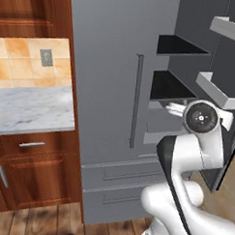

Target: Place the kiwi in the correct fridge rack based on whether it is a fruit or vegetable. Finally, close the fridge door.

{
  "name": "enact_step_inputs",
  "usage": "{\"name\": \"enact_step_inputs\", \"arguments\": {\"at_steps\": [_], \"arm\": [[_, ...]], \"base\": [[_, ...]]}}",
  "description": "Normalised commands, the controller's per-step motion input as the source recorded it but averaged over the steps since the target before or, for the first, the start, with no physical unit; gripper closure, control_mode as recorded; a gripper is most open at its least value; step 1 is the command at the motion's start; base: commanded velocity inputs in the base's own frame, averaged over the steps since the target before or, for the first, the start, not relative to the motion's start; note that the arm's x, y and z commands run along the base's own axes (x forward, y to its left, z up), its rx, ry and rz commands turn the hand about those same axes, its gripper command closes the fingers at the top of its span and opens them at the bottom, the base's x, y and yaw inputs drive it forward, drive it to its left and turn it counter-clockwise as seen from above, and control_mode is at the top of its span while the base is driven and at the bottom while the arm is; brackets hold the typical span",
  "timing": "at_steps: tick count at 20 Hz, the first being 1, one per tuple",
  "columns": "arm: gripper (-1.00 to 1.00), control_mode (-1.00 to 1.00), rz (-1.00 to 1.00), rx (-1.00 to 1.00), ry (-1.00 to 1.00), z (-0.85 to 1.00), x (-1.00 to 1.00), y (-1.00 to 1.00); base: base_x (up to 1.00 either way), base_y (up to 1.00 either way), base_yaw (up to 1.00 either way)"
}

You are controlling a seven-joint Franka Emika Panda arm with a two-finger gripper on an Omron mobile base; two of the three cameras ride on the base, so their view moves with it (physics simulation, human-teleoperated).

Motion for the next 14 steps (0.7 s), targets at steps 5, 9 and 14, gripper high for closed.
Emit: {"name": "enact_step_inputs", "arguments": {"at_steps": [5,9,14], "arm": [[-1.00,-1.00,0.08,0.15,0.08,0.00,-0.89,-0.85],[-1.00,-1.00,0.14,0.16,0.06,0.00,-0.76,-0.96],[-1.00,-1.00,0.21,0.15,-0.03,0.00,-0.13,-1.00]], "base": [[0.00,0.00,0.00],[0.00,0.00,0.00],[0.00,0.00,0.00]]}}
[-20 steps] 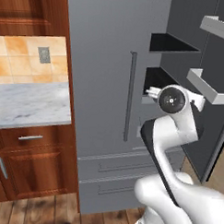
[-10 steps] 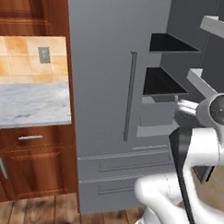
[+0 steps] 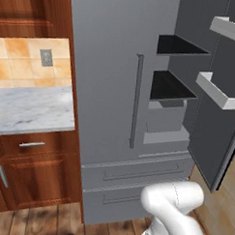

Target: Place the kiwi in the correct fridge rack based on whether it is a fruit or vegetable. Finally, close the fridge door.

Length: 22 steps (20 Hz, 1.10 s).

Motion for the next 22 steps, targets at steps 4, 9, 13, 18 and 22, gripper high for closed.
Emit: {"name": "enact_step_inputs", "arguments": {"at_steps": [4,9,13,18,22], "arm": [[-1.00,-1.00,0.18,0.03,-0.08,-0.13,0.31,-0.98],[-1.00,-1.00,0.04,0.00,-0.02,-0.15,0.02,-0.50],[-1.00,-1.00,-0.06,0.02,0.00,-0.34,0.43,-0.64],[-1.00,-1.00,-0.01,0.10,0.00,-0.13,0.32,-0.75],[-1.00,-1.00,0.00,0.10,0.00,-0.11,0.35,-0.63]], "base": [[0.00,0.00,0.00],[0.00,0.00,0.00],[0.00,0.00,0.00],[0.00,0.00,0.00],[0.00,0.00,0.00]]}}
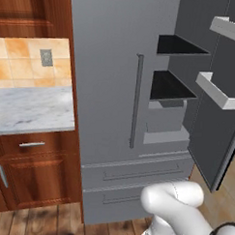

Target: Place the kiwi in the correct fridge rack based on whether it is a fruit or vegetable. Finally, close the fridge door.

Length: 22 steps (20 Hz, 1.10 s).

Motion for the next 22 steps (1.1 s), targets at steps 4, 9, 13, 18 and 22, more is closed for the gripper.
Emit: {"name": "enact_step_inputs", "arguments": {"at_steps": [4,9,13,18,22], "arm": [[-1.00,-1.00,-0.03,0.10,-0.02,-0.26,0.54,-0.38],[-1.00,-1.00,-0.12,0.16,-0.01,-0.18,0.83,-0.05],[-1.00,-1.00,-0.13,0.27,0.00,-0.11,0.48,-0.38],[-1.00,-1.00,-0.24,0.25,-0.02,-0.25,0.10,-0.57],[-1.00,-1.00,-0.16,0.19,0.00,-0.06,0.51,-0.52]], "base": [[0.00,0.00,0.00],[0.00,0.00,0.00],[0.00,0.00,0.00],[0.00,0.00,0.00],[0.00,0.00,0.00]]}}
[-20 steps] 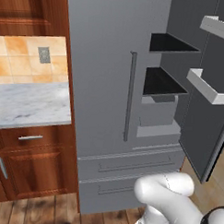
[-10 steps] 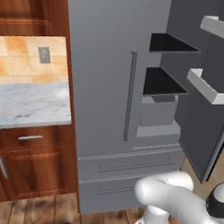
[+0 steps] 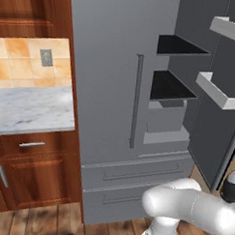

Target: Place the kiwi in the correct fridge rack based on whether it is a fruit or vegetable. Finally, close the fridge door.

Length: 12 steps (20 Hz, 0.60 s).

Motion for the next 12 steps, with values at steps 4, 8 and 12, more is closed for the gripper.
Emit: {"name": "enact_step_inputs", "arguments": {"at_steps": [4,8,12], "arm": [[-1.00,-1.00,-0.13,0.13,0.00,-0.09,0.65,-0.41],[-1.00,-1.00,-0.12,0.14,0.00,-0.07,0.74,-0.26],[-1.00,-1.00,-0.04,0.14,0.00,0.00,0.45,-0.02]], "base": [[0.00,0.00,0.00],[0.00,0.00,0.00],[0.00,0.00,0.00]]}}
